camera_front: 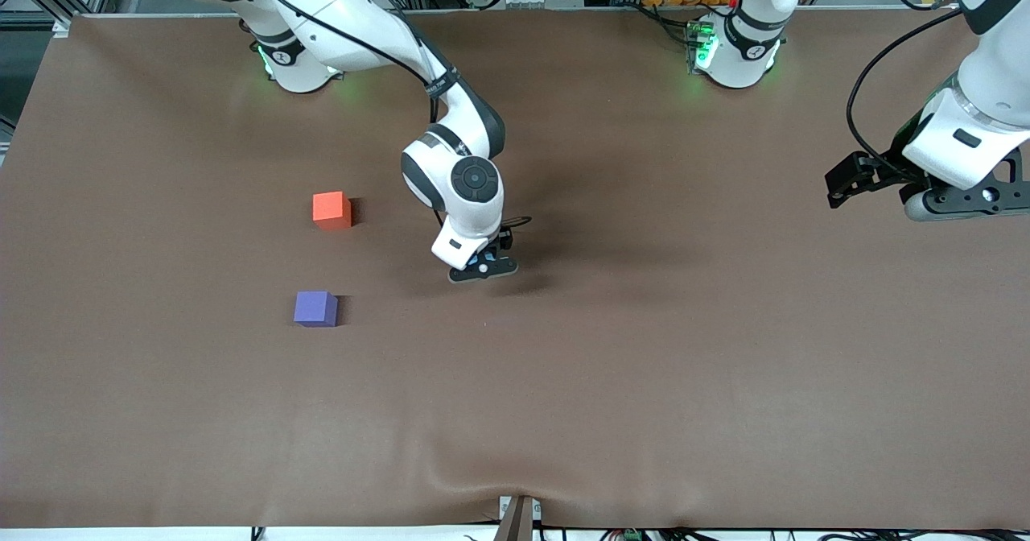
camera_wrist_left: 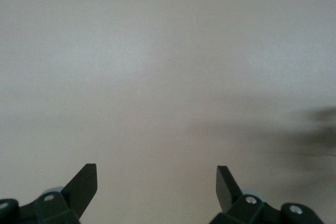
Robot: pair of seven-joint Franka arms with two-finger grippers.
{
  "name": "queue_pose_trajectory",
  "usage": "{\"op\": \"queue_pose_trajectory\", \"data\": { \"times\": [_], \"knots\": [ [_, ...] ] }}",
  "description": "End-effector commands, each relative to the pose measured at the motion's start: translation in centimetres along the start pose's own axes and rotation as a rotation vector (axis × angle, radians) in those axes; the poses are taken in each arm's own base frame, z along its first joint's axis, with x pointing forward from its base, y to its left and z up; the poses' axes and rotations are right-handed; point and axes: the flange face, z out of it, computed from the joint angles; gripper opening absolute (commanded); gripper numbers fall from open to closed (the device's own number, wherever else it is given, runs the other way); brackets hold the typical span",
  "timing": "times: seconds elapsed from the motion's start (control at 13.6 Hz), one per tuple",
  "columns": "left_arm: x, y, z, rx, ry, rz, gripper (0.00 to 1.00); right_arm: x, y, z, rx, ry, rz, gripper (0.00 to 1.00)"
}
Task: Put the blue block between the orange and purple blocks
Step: 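Carry the blue block with the right gripper toward the orange block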
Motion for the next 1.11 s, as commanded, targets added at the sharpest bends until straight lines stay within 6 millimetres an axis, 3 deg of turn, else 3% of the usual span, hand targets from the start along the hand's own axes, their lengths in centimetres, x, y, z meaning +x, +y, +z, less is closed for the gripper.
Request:
{"op": "queue_pose_trajectory", "data": {
  "times": [0.0,0.07,0.22,0.37,0.52,0.81,1.03],
  "knots": [
    [-0.6,-0.4,-0.2,0.009,-0.007,0.016,1.00,0.8,0.6,-1.2,-0.010,0.027,0.021,0.15],
    [-0.6,-0.4,-0.2,0.009,-0.007,0.016,1.00,1.3,1.6,-1.7,-0.006,0.026,0.040,0.15],
    [-0.6,-0.4,-0.3,0.009,-0.006,0.016,1.00,2.7,5.3,-6.3,0.002,0.042,0.103,0.15],
    [-0.6,-0.4,-0.3,0.009,-0.006,0.014,1.00,3.7,11.5,-11.4,-0.009,0.012,0.196,0.13],
    [-0.6,-0.4,-0.3,0.008,-0.006,0.014,1.00,2.9,16.7,-13.4,-0.031,-0.032,0.261,0.08],
    [-0.7,-0.2,-0.1,0.008,-0.009,0.016,1.00,0.0,25.7,-11.4,-0.048,-0.105,0.358,0.06],
    [-0.7,-0.2,-0.1,0.009,-0.010,0.016,1.00,-2.7,31.8,-8.5,-0.031,-0.145,0.303,0.05]
  ]
}}
